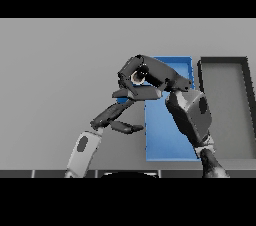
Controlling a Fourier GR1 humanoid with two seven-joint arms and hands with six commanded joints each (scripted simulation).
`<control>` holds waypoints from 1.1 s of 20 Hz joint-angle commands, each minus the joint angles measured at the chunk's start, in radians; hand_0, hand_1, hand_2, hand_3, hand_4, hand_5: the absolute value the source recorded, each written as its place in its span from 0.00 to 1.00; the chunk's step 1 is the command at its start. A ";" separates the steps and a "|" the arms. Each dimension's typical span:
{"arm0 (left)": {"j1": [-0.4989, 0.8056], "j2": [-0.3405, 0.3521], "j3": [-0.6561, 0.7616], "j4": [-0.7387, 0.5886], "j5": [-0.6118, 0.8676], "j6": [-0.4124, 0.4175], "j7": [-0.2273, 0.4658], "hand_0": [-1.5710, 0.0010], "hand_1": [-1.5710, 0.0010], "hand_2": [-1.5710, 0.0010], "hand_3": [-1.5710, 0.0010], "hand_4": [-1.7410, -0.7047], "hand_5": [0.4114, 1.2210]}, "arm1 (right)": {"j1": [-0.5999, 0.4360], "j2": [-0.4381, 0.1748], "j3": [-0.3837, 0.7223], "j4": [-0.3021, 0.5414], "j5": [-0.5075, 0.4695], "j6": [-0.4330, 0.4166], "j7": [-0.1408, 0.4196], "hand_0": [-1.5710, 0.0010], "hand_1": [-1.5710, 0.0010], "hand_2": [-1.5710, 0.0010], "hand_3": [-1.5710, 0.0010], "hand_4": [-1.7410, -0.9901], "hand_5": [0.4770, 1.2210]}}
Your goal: Pick up the blue pipe and place it into the blue bin.
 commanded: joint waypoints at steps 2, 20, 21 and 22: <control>-0.003 -0.001 -0.003 0.007 -0.012 0.005 0.009 1.00 1.00 1.00 1.00 0.81 0.03 | -0.077 -0.024 -0.061 0.057 0.070 -0.058 -0.021 0.00 0.00 0.00 0.00 0.00 1.00; 0.024 0.018 -0.010 -0.008 -0.026 0.008 -0.016 1.00 1.00 1.00 1.00 0.83 0.01 | 0.277 -0.132 -0.313 0.217 0.327 -0.010 0.036 0.00 0.00 0.00 0.00 0.00 1.00; 0.028 0.015 -0.011 -0.013 -0.022 0.006 -0.009 1.00 1.00 1.00 1.00 0.83 0.02 | 0.319 -0.138 -0.302 0.214 0.333 -0.034 0.036 0.00 0.00 0.00 0.00 0.00 1.00; 0.035 0.017 -0.014 -0.016 -0.025 0.007 -0.014 1.00 1.00 1.00 1.00 0.83 0.02 | 0.353 -0.161 -0.279 0.212 0.328 -0.062 0.036 0.00 0.00 0.00 0.00 0.00 1.00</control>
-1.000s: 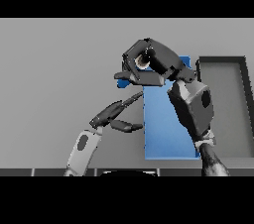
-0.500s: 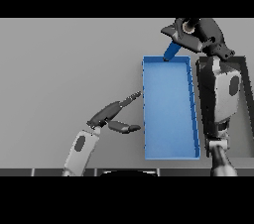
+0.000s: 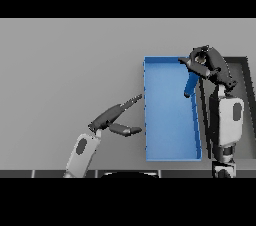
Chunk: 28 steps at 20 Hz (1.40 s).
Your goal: Pick up the blue pipe and place it into the blue bin.
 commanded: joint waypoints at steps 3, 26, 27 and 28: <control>0.009 -0.005 -0.005 -0.021 0.004 0.000 0.018 1.00 1.00 1.00 1.00 0.83 0.02 | 0.095 -0.066 0.097 -0.008 0.004 -0.117 0.000 0.00 0.00 0.00 0.00 0.00 1.00; 0.025 -0.004 -0.022 -0.040 -0.004 0.005 0.013 1.00 1.00 1.00 1.00 0.83 0.02 | -0.069 -0.604 0.978 0.138 -0.359 -0.468 0.000 0.97 0.97 0.97 0.98 0.92 0.42; 0.026 -0.002 -0.021 -0.039 -0.005 0.006 0.010 1.00 1.00 1.00 1.00 0.82 0.02 | -0.076 -0.613 0.999 0.144 -0.372 -0.470 0.000 0.97 0.98 0.98 0.99 0.93 0.38; 0.023 -0.004 -0.021 -0.040 -0.005 0.007 0.019 1.00 1.00 1.00 1.00 0.82 0.02 | -0.084 -0.615 1.013 0.156 -0.379 -0.469 0.000 0.98 0.98 0.98 0.99 0.94 0.35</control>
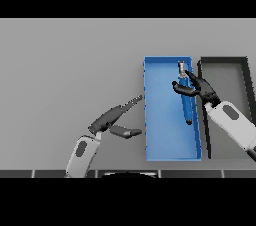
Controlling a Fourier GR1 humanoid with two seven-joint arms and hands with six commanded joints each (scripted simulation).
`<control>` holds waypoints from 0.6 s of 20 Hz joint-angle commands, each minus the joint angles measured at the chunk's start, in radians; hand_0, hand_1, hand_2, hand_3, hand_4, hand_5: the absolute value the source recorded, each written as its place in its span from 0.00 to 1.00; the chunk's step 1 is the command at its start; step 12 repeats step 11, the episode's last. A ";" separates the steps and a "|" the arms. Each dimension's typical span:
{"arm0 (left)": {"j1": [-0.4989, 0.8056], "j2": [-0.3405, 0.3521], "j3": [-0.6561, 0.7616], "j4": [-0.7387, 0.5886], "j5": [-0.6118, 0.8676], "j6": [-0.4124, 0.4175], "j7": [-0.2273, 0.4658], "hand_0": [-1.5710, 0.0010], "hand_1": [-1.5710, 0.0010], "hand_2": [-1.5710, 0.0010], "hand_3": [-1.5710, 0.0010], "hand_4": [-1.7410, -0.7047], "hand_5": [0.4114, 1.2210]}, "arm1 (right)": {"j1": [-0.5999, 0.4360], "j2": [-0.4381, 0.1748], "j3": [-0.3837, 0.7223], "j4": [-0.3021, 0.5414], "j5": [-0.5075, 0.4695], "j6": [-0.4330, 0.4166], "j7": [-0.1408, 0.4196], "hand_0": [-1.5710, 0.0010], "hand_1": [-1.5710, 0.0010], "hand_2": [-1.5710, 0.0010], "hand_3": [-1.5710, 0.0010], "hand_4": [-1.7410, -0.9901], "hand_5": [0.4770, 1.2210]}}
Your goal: Pick up the blue pipe and place it into the blue bin.
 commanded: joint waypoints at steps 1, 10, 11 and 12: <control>-0.001 0.000 0.000 -0.001 0.002 -0.001 -0.001 1.00 1.00 1.00 1.00 0.82 0.02 | -0.001 -0.002 0.009 0.001 -0.003 -0.001 0.000 0.98 0.98 0.98 0.99 0.94 0.32; -0.014 0.000 0.002 0.033 -0.015 0.009 -0.015 1.00 1.00 1.00 1.00 0.83 0.02 | -0.065 -0.048 0.137 0.004 -0.068 -0.008 -0.003 1.00 1.00 1.00 1.00 0.96 0.23; -0.013 0.006 0.005 0.034 -0.014 0.007 -0.024 1.00 1.00 1.00 1.00 0.83 0.02 | -0.068 -0.048 0.133 0.006 -0.070 -0.010 -0.002 1.00 1.00 1.00 1.00 0.96 0.22; -0.013 0.006 0.005 0.034 -0.014 0.007 -0.024 1.00 1.00 1.00 1.00 0.83 0.02 | -0.068 -0.048 0.133 0.006 -0.070 -0.010 -0.002 1.00 1.00 1.00 1.00 0.96 0.22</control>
